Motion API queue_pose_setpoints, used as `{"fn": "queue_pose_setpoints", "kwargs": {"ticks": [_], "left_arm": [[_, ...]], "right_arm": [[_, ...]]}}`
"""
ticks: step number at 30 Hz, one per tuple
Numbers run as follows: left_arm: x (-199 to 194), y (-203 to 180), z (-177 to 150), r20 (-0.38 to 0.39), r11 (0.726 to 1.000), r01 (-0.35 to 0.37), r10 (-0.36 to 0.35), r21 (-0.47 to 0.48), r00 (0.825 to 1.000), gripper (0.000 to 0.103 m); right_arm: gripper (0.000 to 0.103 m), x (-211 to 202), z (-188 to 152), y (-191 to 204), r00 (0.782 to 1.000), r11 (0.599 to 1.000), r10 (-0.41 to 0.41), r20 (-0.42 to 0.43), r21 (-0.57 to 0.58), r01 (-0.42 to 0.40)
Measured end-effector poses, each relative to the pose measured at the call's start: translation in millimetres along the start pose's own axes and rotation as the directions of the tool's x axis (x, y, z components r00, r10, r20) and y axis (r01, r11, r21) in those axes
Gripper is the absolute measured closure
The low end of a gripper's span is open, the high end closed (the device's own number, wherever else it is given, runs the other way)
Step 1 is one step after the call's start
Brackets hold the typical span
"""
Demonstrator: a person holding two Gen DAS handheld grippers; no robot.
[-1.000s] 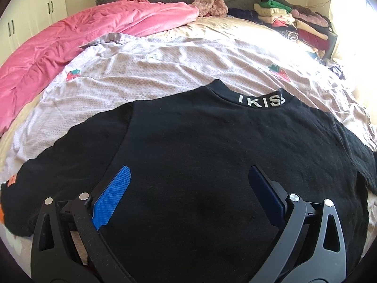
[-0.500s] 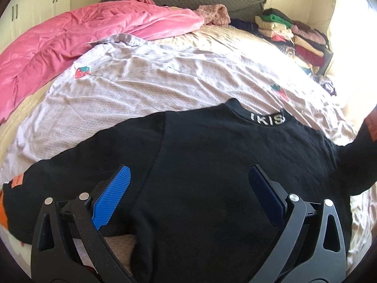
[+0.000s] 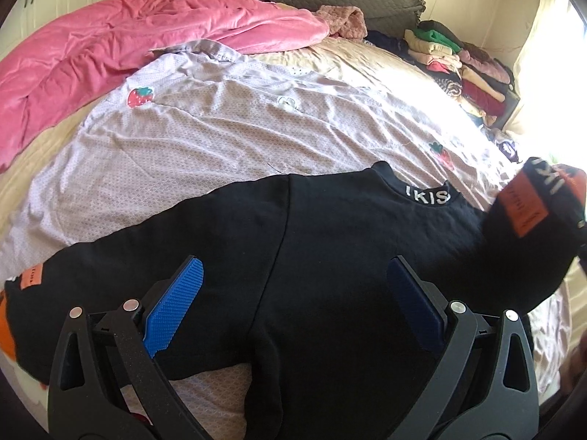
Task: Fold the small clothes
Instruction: 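Carry the sleeve across the shirt body toward the collar with the right gripper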
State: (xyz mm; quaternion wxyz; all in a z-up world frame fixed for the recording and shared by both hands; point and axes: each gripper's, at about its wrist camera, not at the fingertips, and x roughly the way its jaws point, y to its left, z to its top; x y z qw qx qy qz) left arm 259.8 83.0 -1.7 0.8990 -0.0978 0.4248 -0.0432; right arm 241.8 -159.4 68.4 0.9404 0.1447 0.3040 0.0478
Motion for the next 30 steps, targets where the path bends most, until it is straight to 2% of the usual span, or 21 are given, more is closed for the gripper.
{"fn": "queue_pose_setpoints", "kwargs": {"ticks": [3,5,6,10,15,17,21,24,27,30], "left_arm": [[1,1,0,-0.008,0.999,0.038,-0.038,-0.014,0.999,0.009],[2,1,-1,-0.014,0.999,0.044,-0.044,-0.011,0.999,0.009],[3,0,-1,-0.019,0.999,0.049,-0.049,-0.010,0.999,0.009],[7,-1,-3,-0.032,0.998,0.059,-0.059,-0.001,0.998,0.009],[12,2,-5,-0.045,0.992,0.120,-0.122,-0.027,0.992,0.009],[13,1,-7,-0.040,0.988,0.151,-0.153,-0.031,0.987,0.009],[16,3,-9,-0.042,0.965,0.250,-0.254,-0.084,0.966,0.009],[16,1,-8,-0.032,0.972,0.222,-0.225,-0.072,0.974,0.009],[18,7,-7,-0.036,0.965,0.241,-0.246,-0.100,0.969,0.009],[21,11,-7,-0.043,0.961,0.251,-0.258,-0.118,0.965,0.009]], "right_arm": [[0.079,8,-7,11,1.000,1.000,0.010,-0.027,-0.014,-0.010],[0.068,9,-9,14,0.999,0.999,0.025,-0.032,-0.020,-0.026],[0.066,9,-10,16,0.999,0.999,0.030,-0.032,-0.022,-0.031],[0.065,7,-11,16,0.999,0.999,0.039,-0.030,-0.028,-0.040],[0.064,8,-15,2,0.999,0.999,-0.009,-0.042,-0.033,0.007],[0.058,10,-20,-3,0.998,0.999,-0.035,-0.054,-0.043,0.032],[0.056,30,-37,-5,0.988,0.995,-0.043,-0.151,-0.091,0.030],[0.056,54,-53,7,0.972,0.990,-0.015,-0.235,-0.138,-0.018],[0.056,72,-73,27,0.952,0.975,0.027,-0.304,-0.202,-0.092],[0.057,77,-90,45,0.924,0.948,0.115,-0.366,-0.238,-0.212]]}}
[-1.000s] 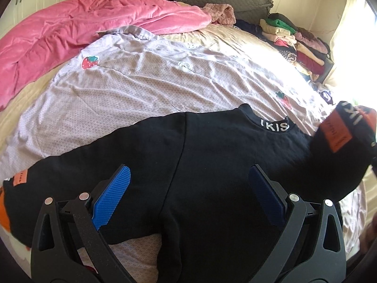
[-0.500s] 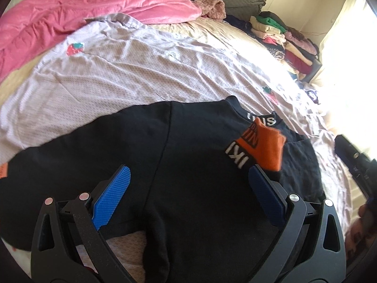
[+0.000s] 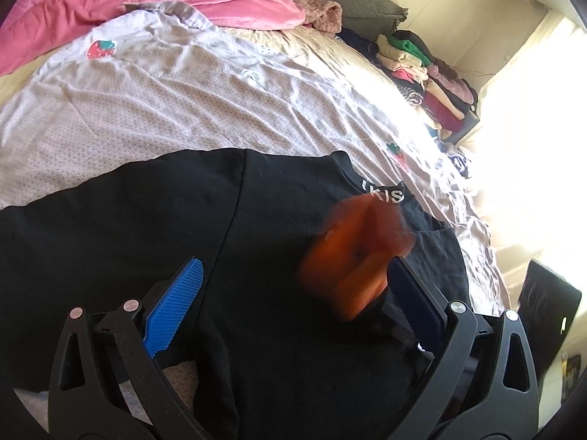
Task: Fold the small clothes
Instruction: 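Carry the sleeve across the shirt body toward the collar with the right gripper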
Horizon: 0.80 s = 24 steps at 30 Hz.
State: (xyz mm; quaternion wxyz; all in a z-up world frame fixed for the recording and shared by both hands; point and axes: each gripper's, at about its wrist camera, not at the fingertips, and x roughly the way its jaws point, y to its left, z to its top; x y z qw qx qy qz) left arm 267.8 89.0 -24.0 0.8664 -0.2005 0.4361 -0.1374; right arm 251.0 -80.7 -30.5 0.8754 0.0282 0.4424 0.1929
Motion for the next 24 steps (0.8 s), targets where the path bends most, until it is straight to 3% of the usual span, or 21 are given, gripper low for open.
{"fn": "queue_pose_setpoints", "kwargs": {"ticks": [2,4,7,11,15,17,18,23,24], "left_arm": [[1,3,0,-0.003,1.000,-0.007,0.007,-0.007,1.000,0.009],[3,4,0,-0.013,1.000,-0.001,0.001,-0.014,1.000,0.009],[9,2,-3,-0.034,1.000,-0.011,0.011,0.000,0.999,0.009],[19,-3,-10,-0.061,0.997,-0.059,0.062,0.045,0.996,0.009],[22,-7,-13,-0.026,0.996,-0.066,0.068,0.063,0.997,0.010],[25,-10,-14,-0.010,0.994,-0.071,0.072,0.084,0.997,0.022],[27,-12,-14,-0.010,0.994,-0.059,0.060,0.090,0.998,0.035],[39,-28,-25,-0.022,0.984,-0.074,0.079,0.164,0.997,0.045],[40,-30,-26,-0.019,0.983,-0.074,0.078,0.170,0.997,0.056]], "right_arm": [[0.057,1,-7,14,0.998,0.996,0.056,-0.017,-0.062,-0.057],[0.057,-3,-13,18,0.999,0.995,0.038,-0.013,-0.090,-0.039],[0.057,-16,-16,5,0.999,0.999,0.032,0.011,-0.029,-0.031],[0.056,-42,-19,-22,0.997,0.998,-0.036,0.062,0.059,0.032],[0.056,-67,-26,-53,0.989,0.985,-0.098,0.109,0.154,0.081],[0.056,-77,-29,-67,0.983,0.975,-0.132,0.128,0.196,0.105],[0.056,-80,-30,-73,0.981,0.971,-0.142,0.134,0.212,0.112],[0.056,-93,-34,-99,0.969,0.952,-0.187,0.161,0.272,0.139],[0.056,-95,-35,-102,0.968,0.950,-0.190,0.165,0.280,0.138]]}}
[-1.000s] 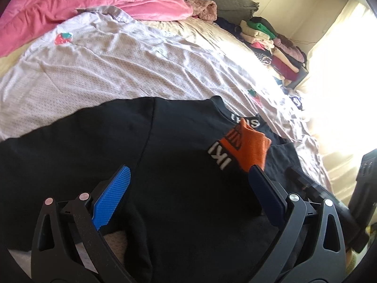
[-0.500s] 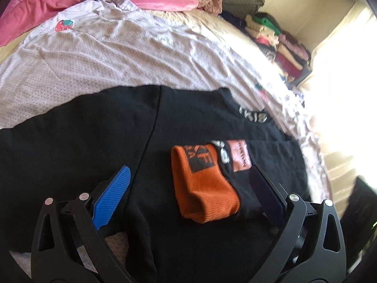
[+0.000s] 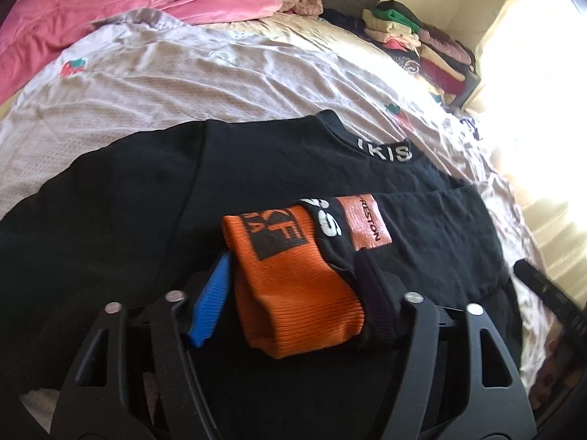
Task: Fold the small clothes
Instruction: 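Carry the sleeve across the shirt body toward the collar with the right gripper, then lay the cuff on the shirt body and open the right gripper, then move the left gripper toward the other sleeve's orange cuff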
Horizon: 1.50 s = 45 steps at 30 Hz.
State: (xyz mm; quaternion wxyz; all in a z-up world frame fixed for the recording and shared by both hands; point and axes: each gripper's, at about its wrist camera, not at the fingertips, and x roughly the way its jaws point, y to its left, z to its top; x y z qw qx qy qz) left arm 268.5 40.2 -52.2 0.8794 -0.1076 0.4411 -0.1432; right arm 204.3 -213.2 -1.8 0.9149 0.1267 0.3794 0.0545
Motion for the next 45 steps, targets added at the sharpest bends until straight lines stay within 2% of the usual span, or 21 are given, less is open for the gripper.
{"fn": "queue_pose_setpoints", "kwargs": {"ticks": [1,3,6,10,15,21,25,30,33,36,38,39,40,43,45], "left_arm": [[2,-1,-1,0.002,1.000,0.017,-0.017,0.000,1.000,0.071],[5,0,0,-0.003,0.998,0.064,-0.064,-0.012,0.998,0.086],[1,-2,0,0.026,0.997,0.077,-0.077,0.014,0.997,0.090],[-20,-5,6,0.090,0.992,0.114,-0.118,0.048,0.989,0.091],[-44,-6,14,0.149,0.994,0.073,-0.085,0.084,0.985,0.091],[-23,4,11,0.063,0.997,0.035,-0.040,0.075,0.997,0.085],[-37,17,15,0.097,0.998,0.046,-0.050,0.045,0.994,0.074],[-62,39,24,0.163,1.000,0.018,-0.016,-0.013,0.986,0.073],[-66,33,25,0.164,0.999,0.039,-0.040,0.006,0.986,0.073],[-59,8,19,0.126,0.994,0.073,-0.083,0.084,0.989,0.073],[-49,-9,12,0.079,0.986,0.109,-0.120,0.129,0.990,0.062],[-43,-14,8,0.059,0.984,0.112,-0.121,0.142,0.991,0.050],[-34,-19,4,0.033,0.982,0.100,-0.107,0.162,0.994,0.045],[-12,-20,-4,-0.024,0.983,0.050,-0.046,0.178,0.999,0.044],[-2,-18,-8,-0.051,0.984,0.046,-0.038,0.175,0.998,0.042]], "right_arm": [[0.056,-1,0,-2,1.000,1.000,-0.001,0.003,0.004,0.001],[0.056,-3,0,-6,1.000,1.000,-0.006,0.011,0.016,0.006],[0.056,-5,0,-12,1.000,1.000,-0.013,0.017,0.026,0.012],[0.056,-6,-1,-17,0.999,0.999,-0.040,0.022,0.030,0.039],[0.057,-6,-4,-23,0.998,0.998,-0.053,0.022,0.035,0.052],[0.056,-2,-4,-22,0.997,0.997,-0.070,0.017,0.032,0.070],[0.056,0,-2,-19,0.995,0.996,-0.093,0.027,0.015,0.093],[0.057,6,2,-10,0.995,0.995,-0.096,0.027,-0.022,0.097],[0.057,12,11,-5,0.996,0.996,-0.081,0.027,-0.047,0.082],[0.057,20,24,-2,0.997,0.995,-0.076,0.031,-0.064,0.078],[0.057,29,33,-4,0.996,0.994,-0.084,0.020,-0.067,0.085],[0.057,34,35,-5,0.996,0.994,-0.085,0.012,-0.070,0.085],[0.057,39,38,-6,0.996,0.993,-0.087,0.001,-0.074,0.087],[0.057,49,43,-7,0.996,0.992,-0.092,-0.015,-0.087,0.090],[0.057,57,46,-9,0.996,0.993,-0.091,-0.026,-0.084,0.088]]}}
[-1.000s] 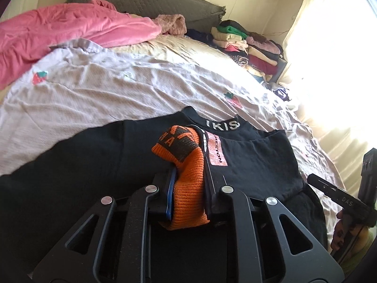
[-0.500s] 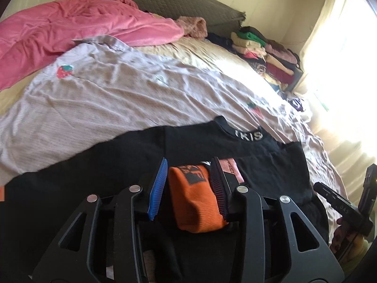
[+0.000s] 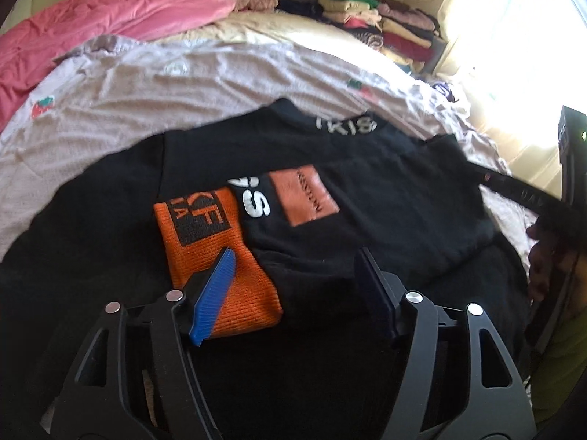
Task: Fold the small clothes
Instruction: 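Move the left gripper toward the other sleeve's orange cuff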
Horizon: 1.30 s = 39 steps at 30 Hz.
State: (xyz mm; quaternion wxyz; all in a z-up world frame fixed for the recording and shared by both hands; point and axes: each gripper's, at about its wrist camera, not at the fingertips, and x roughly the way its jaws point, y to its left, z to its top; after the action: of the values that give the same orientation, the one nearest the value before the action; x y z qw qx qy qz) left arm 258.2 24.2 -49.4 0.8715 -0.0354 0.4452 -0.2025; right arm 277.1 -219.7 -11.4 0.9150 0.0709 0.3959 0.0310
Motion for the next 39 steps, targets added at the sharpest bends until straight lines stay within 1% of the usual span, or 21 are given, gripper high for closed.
{"fn": "queue_pose_setpoints", "kwargs": {"ticks": [2,4,7,9,11,12,13,15,16,17,21,23,24,26,27,28,30,34,36,39], "left_arm": [[2,1,-1,-0.004,1.000,-0.002,0.002,0.002,1.000,0.040],[1,1,-1,0.003,1.000,0.009,-0.009,0.001,1.000,0.035],[1,-2,-2,0.006,1.000,0.013,-0.013,0.005,1.000,0.032],[0,-2,-1,0.010,1.000,0.020,-0.020,0.003,1.000,0.030],[-1,-1,1,0.017,1.000,0.030,-0.030,-0.005,0.999,0.028],[-2,-1,1,0.019,0.999,0.032,-0.032,-0.006,0.999,0.027],[-3,-2,2,0.020,1.000,0.029,-0.028,-0.004,0.999,0.025],[-3,-1,2,0.021,1.000,0.021,-0.021,-0.004,1.000,0.022],[-2,-1,2,0.019,1.000,0.019,-0.019,-0.006,1.000,0.022],[-2,0,2,0.018,1.000,0.016,-0.016,-0.007,1.000,0.022],[-1,0,2,0.014,1.000,0.005,-0.005,-0.003,1.000,0.019],[-2,1,3,0.015,1.000,0.001,-0.001,-0.003,1.000,0.019],[-3,1,3,0.016,1.000,0.000,0.000,-0.004,1.000,0.018],[-8,2,4,0.022,1.000,-0.004,0.004,-0.009,1.000,0.016],[-10,2,5,0.026,1.000,-0.006,0.006,-0.011,1.000,0.016],[-13,3,5,0.029,1.000,-0.007,0.007,-0.013,1.000,0.015],[-17,2,6,0.032,1.000,-0.010,0.010,-0.011,0.999,0.013],[-17,-1,4,0.010,0.999,-0.041,0.041,0.011,0.999,0.013],[-14,-2,1,-0.006,0.999,-0.047,0.047,0.019,0.999,0.013],[-8,-4,-5,-0.037,0.996,-0.079,0.081,0.040,0.996,0.011]], "right_arm": [[0.057,5,2,-2,1.000,1.000,0.002,-0.006,0.007,-0.002],[0.057,12,4,-3,1.000,1.000,0.005,-0.012,0.005,-0.005],[0.057,22,6,-5,0.999,1.000,-0.009,-0.031,-0.005,0.009],[0.057,31,6,-6,0.995,0.995,-0.089,-0.050,-0.041,0.087],[0.058,39,3,-9,0.985,0.983,-0.163,-0.052,-0.094,0.158],[0.058,44,2,-13,0.973,0.971,-0.221,-0.066,-0.111,0.213],[0.058,47,1,-16,0.963,0.960,-0.260,-0.065,-0.123,0.251],[0.058,52,-2,-25,0.955,0.952,-0.289,-0.069,-0.127,0.279],[0.053,54,-2,-30,0.952,0.951,-0.298,-0.078,-0.111,0.288],[0.052,55,-3,-34,0.951,0.952,-0.298,-0.082,-0.101,0.289],[0.051,58,-4,-43,0.960,0.964,-0.264,-0.094,-0.066,0.258],[0.051,49,-3,-43,0.966,0.969,-0.246,-0.076,-0.044,0.243],[0.051,38,-4,-41,0.975,0.976,-0.216,-0.047,-0.031,0.215],[0.051,18,-6,-33,0.985,0.985,-0.170,-0.002,-0.022,0.170],[0.051,9,-8,-30,0.990,0.989,-0.143,0.013,-0.018,0.144],[0.051,1,-10,-26,0.995,0.995,-0.098,0.018,-0.015,0.098],[0.051,-9,-16,-17,1.000,1.000,-0.018,0.006,-0.021,0.019],[0.051,-12,-29,1,0.998,0.997,0.048,-0.042,-0.051,-0.050],[0.050,-9,-35,3,0.997,0.997,0.048,-0.068,-0.051,-0.051],[0.050,4,-45,-3,0.992,0.999,-0.025,-0.123,-0.043,0.020]]}}
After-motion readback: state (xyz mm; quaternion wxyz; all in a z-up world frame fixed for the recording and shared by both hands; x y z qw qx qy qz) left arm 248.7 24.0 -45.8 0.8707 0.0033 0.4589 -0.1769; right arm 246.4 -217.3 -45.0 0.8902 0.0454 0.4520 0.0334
